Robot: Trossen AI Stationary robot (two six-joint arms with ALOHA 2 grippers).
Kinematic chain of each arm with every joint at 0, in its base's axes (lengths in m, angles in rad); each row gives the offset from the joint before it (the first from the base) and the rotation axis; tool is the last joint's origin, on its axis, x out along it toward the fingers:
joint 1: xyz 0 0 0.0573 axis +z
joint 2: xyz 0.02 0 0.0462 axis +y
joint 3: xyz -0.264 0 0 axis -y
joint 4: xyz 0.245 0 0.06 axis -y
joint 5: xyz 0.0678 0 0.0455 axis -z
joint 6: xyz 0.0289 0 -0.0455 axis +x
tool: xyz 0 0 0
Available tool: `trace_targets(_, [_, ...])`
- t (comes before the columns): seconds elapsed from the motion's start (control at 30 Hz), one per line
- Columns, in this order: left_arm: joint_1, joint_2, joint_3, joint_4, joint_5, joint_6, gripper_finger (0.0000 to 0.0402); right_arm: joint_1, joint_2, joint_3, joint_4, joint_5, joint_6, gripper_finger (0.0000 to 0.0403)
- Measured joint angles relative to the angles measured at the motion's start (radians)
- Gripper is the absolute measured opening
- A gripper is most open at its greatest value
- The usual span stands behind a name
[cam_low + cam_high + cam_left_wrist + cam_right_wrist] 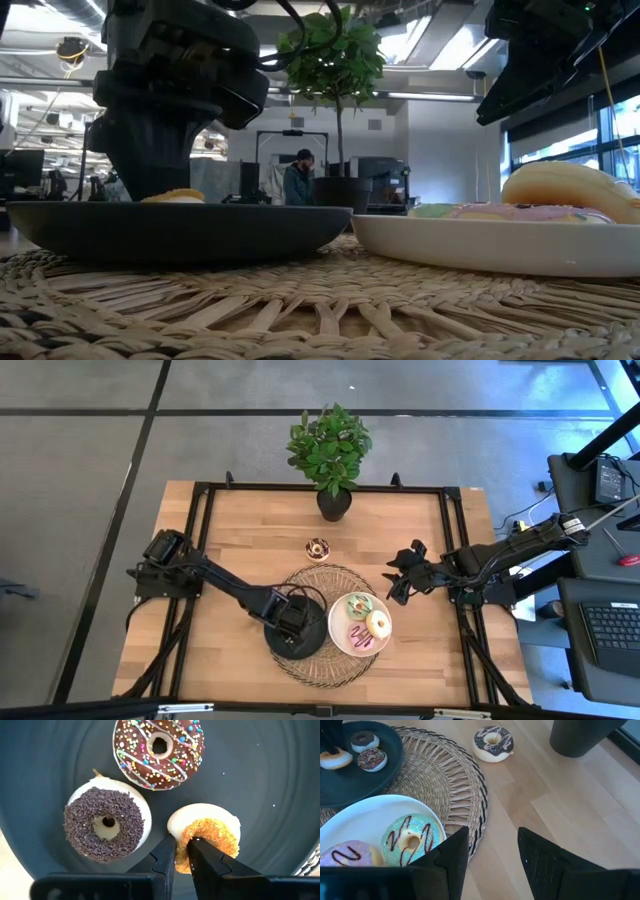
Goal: Pick & Place donuts
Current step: Put the small yellow donut on the black plate
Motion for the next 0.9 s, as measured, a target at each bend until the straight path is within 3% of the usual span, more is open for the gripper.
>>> trace_targets(0.53, [0.021, -0.004, 0.000, -0.024, 0.003, -0.054, 0.0130, 0.001, 0.037, 0.001, 0.132, -0.002, 0.001, 0.0172])
trace_targets(0.9, [0.024, -0.005, 0.037, -0.031, 0.016, -0.062, 0.0144, 0.001, 0.076, 0.001, 0.141, -0.001, -0.006, 0.0172])
